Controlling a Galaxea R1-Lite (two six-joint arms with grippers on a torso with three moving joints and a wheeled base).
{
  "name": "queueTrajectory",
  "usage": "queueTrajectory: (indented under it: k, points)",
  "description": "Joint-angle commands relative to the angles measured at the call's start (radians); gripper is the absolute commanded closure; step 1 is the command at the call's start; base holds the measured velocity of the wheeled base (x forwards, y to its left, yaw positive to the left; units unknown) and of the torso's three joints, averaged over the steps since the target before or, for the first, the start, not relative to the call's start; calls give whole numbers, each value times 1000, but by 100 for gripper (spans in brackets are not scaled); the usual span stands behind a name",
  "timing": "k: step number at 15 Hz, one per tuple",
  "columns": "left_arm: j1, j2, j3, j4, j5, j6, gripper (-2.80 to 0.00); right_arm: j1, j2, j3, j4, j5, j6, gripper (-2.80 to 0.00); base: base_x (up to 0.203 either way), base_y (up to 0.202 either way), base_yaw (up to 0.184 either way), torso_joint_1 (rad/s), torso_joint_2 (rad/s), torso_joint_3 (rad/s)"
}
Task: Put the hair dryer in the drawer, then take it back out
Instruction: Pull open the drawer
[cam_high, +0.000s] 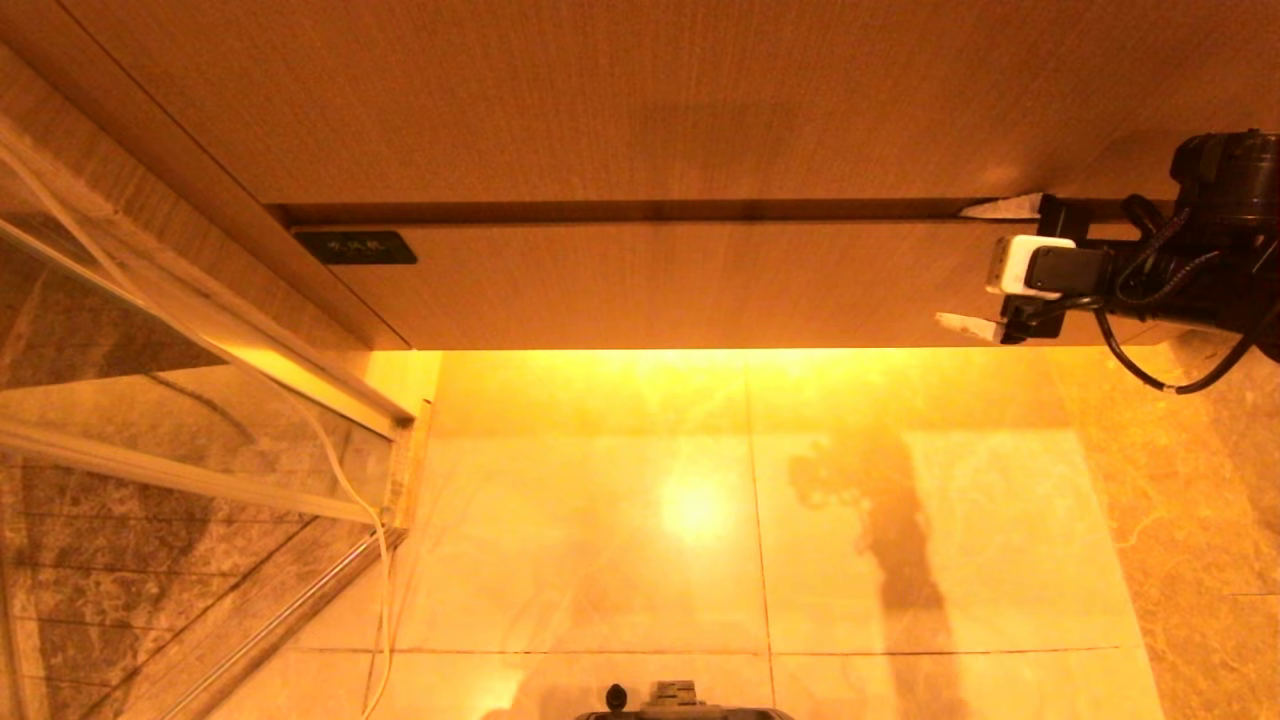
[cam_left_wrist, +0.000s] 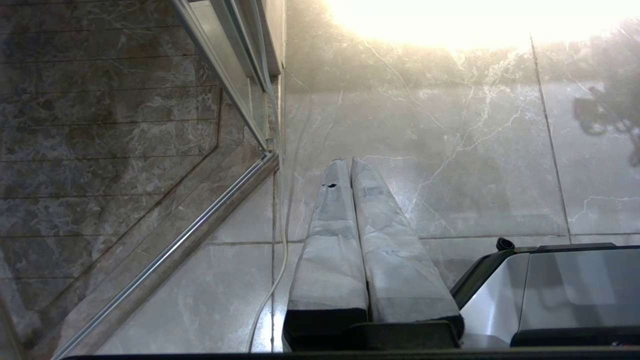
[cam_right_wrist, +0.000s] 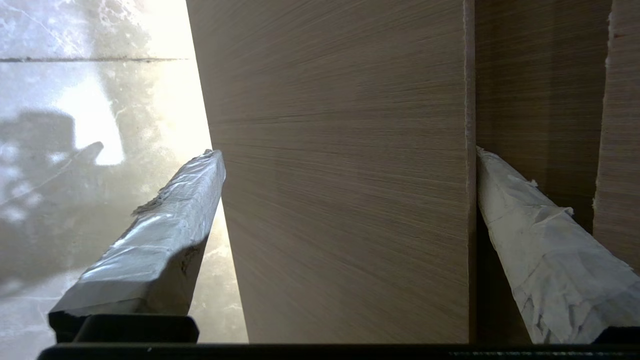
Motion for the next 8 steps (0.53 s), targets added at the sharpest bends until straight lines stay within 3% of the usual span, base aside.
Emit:
queueTrajectory:
  k: [1,5,8]
  points:
    - [0,0,2,0,0,0,0,-1,0,4,20,-4,-4,-280,0,0,0,0,0,0]
    - [0,0,2,0,0,0,0,-2,-35,3,220,-6,-12,-280,0,0,0,0,0,0]
    - [0,0,2,0,0,1,0,-6,-61,18,262,-19,-6,-280,0,0,0,0,0,0]
